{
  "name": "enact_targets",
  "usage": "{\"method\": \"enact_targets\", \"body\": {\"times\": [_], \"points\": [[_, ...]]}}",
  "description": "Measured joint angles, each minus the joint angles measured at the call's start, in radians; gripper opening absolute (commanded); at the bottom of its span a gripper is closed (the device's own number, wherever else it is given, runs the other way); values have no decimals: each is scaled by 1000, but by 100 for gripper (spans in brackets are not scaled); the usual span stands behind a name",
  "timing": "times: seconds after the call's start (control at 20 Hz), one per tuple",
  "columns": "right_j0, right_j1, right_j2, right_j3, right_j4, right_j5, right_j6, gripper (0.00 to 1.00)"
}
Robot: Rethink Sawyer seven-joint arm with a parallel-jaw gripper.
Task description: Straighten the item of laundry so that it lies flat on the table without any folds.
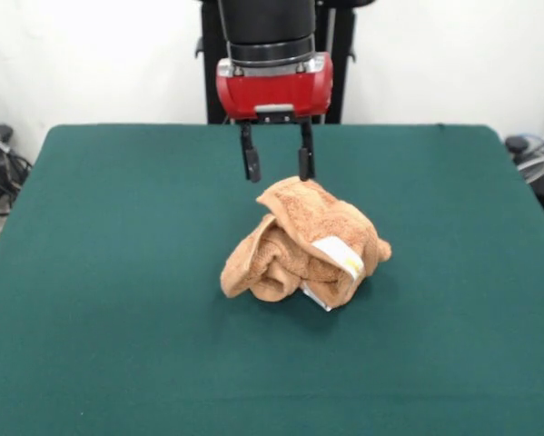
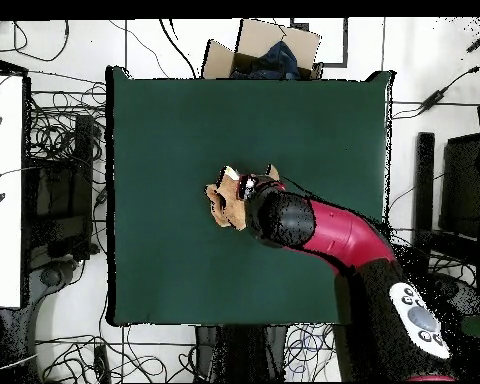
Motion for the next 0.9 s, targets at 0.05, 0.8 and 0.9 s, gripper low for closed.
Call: {"method": "enact_targets", "body": {"times": [0.05, 0.8, 0.9], "points": [[1, 0, 0, 1, 2, -6, 0, 100], [8, 15, 0, 27, 34, -87, 0, 100], [8, 18, 0, 27, 35, -95, 0, 100]]}}
